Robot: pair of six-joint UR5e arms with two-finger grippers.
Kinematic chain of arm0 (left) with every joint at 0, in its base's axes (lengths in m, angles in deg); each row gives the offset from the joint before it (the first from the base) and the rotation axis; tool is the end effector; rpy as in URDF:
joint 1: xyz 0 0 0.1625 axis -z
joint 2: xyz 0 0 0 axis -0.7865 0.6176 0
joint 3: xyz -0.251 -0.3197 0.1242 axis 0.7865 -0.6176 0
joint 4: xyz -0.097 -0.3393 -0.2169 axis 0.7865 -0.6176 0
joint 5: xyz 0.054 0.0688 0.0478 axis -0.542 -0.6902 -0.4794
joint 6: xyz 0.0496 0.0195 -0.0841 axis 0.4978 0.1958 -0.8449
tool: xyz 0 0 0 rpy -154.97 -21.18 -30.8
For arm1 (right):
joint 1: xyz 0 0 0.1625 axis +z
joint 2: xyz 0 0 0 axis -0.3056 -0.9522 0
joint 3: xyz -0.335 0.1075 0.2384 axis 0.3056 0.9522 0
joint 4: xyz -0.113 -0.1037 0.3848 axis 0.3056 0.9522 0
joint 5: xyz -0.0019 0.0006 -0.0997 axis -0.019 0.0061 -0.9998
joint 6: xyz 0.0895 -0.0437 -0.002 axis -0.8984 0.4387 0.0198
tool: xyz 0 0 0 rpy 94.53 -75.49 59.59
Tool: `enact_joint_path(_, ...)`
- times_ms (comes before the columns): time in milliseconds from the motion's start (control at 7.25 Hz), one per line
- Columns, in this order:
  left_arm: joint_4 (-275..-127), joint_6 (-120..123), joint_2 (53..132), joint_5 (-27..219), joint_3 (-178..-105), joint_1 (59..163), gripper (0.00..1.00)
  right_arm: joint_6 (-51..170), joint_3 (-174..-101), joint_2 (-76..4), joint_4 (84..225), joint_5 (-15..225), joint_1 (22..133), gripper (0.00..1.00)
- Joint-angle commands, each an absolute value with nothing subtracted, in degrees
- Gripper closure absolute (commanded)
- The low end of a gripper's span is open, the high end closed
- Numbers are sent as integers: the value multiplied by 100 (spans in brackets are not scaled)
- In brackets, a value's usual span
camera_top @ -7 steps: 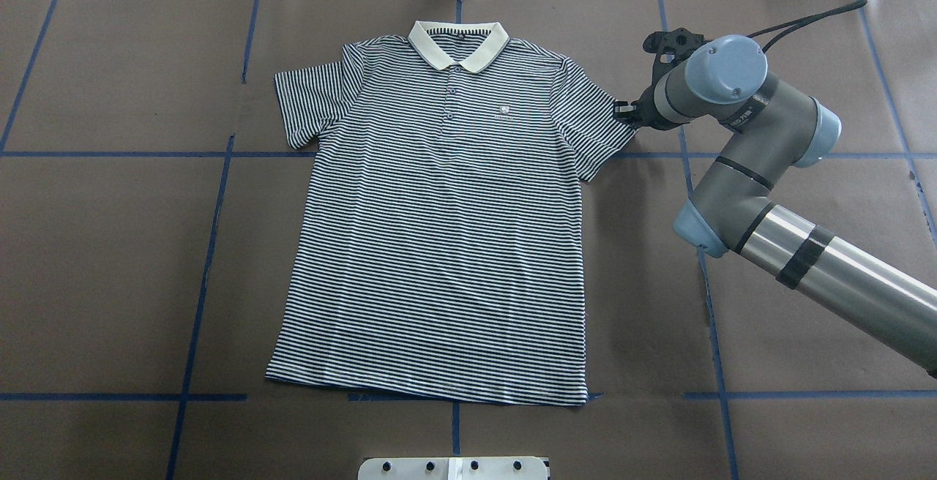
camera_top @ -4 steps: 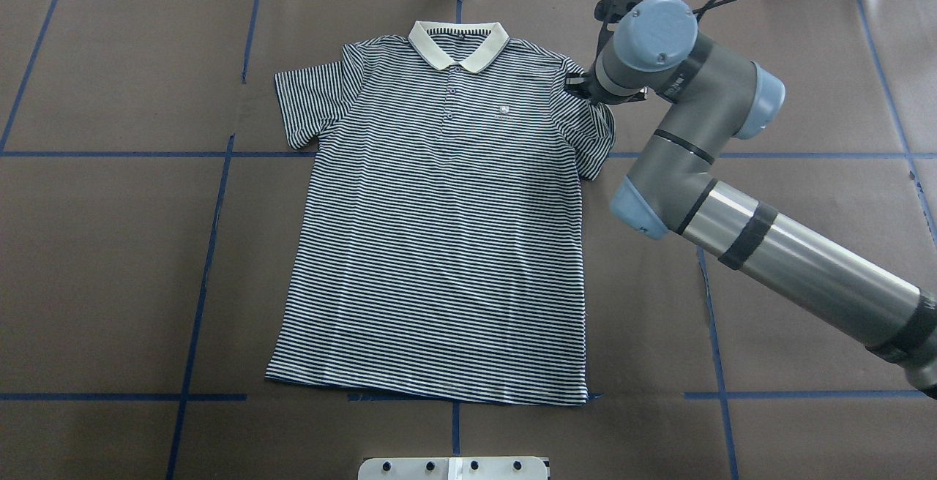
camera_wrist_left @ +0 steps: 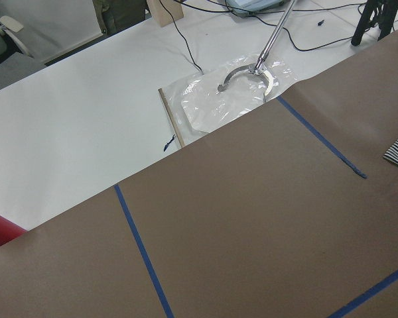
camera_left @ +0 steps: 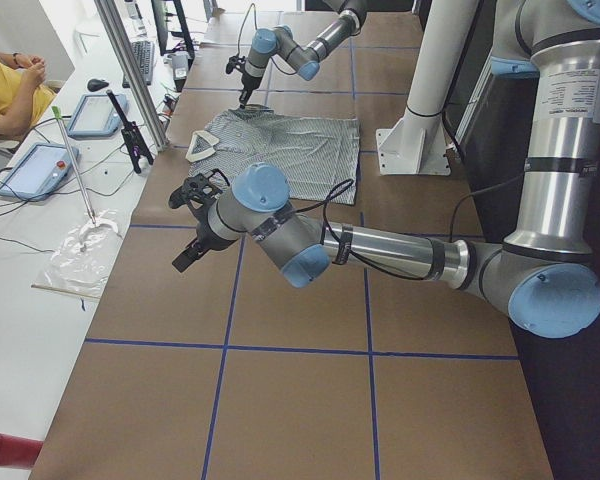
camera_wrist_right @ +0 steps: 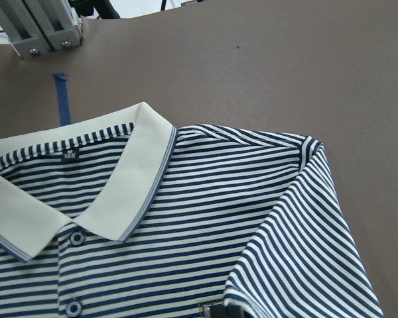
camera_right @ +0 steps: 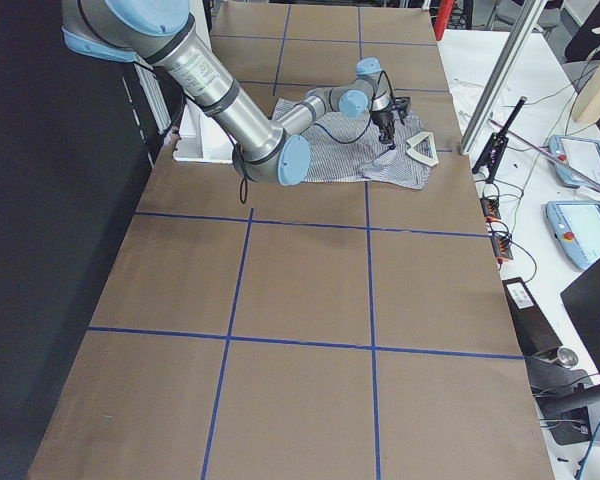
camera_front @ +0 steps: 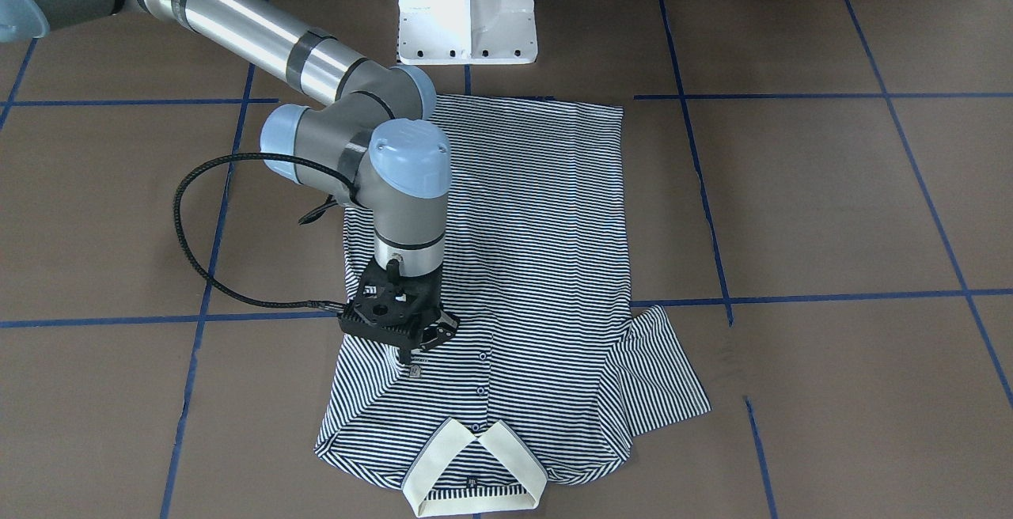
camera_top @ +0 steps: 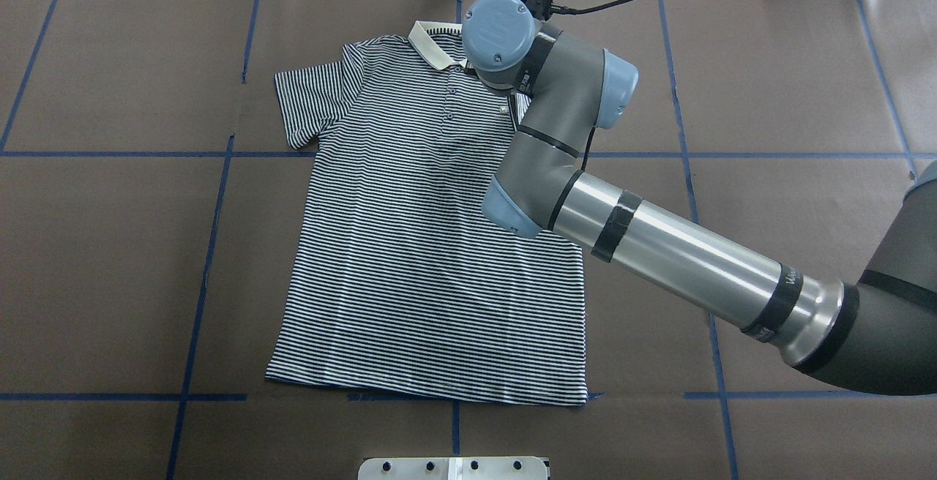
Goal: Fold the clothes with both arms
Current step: 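Fold the sleeve nearest the right gripper inward onto the shirt body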
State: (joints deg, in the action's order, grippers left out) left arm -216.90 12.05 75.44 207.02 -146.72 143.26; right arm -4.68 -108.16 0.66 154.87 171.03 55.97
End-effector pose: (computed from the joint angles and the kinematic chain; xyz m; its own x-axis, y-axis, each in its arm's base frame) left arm -0.0785 -0.5240 0.4984 0.7442 0.4581 -0.4860 0.0686 0.6714 0.7379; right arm -0.5733 -0.6220 0.2061 0.6731 0.3166 0.6684 -0.5197 0.8454 0.1230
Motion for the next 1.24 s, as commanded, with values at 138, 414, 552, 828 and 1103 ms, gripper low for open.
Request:
enact_joint_path(138, -21690, 1208, 7520, 20702, -14664, 14326, 0, -517, -10606, 240, 15451, 16949, 5427, 100)
enact_joint_path(414, -21690, 1182, 7529, 20693, -14646, 14318, 0, -210, -10597, 231, 15328, 16712, 5295, 0)
enact_joint_path(552, -21673, 1164, 7538, 20701, -14611, 14318, 0, 148, -10650, 257, 15328, 16728, 5330, 0)
enact_joint_path(828, -21821, 1068, 7599, 20684, -14619, 14152, 0, 790, -10816, 257, 15354, 17436, 5715, 0)
enact_joint_path(1103, -22086, 1033, 7782, 20649, -14332, 13573, 0, 1213, -10914, 249, 15407, 18026, 6136, 0)
